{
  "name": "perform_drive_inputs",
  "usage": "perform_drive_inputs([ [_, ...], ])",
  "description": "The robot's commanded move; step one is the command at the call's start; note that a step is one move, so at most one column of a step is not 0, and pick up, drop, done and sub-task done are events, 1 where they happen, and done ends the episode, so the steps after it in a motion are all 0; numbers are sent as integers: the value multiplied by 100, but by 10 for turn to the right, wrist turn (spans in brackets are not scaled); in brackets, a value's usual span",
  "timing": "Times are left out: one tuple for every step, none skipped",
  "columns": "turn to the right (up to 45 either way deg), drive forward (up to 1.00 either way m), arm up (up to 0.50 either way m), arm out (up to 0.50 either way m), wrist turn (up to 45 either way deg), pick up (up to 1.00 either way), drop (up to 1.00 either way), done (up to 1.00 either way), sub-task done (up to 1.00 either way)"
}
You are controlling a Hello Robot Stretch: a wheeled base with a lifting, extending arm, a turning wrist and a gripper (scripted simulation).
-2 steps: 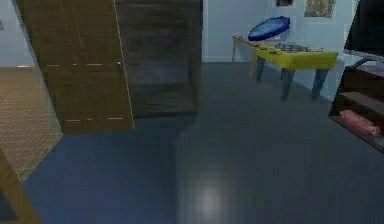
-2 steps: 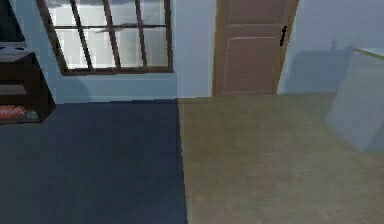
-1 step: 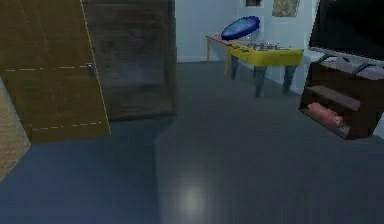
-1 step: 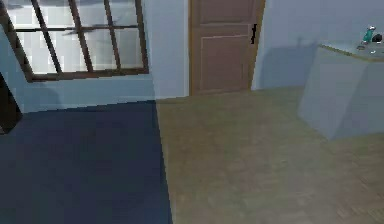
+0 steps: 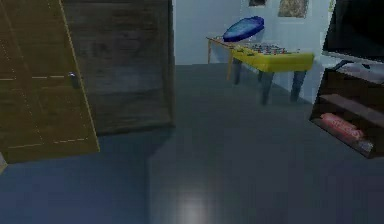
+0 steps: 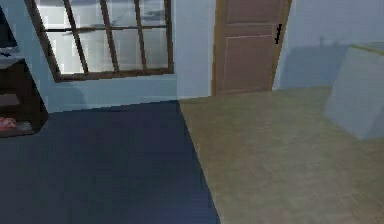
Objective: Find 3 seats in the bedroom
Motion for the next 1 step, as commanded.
perform_drive_inputs([
  [-90,0,0,0,0,0,0,0,0],
])
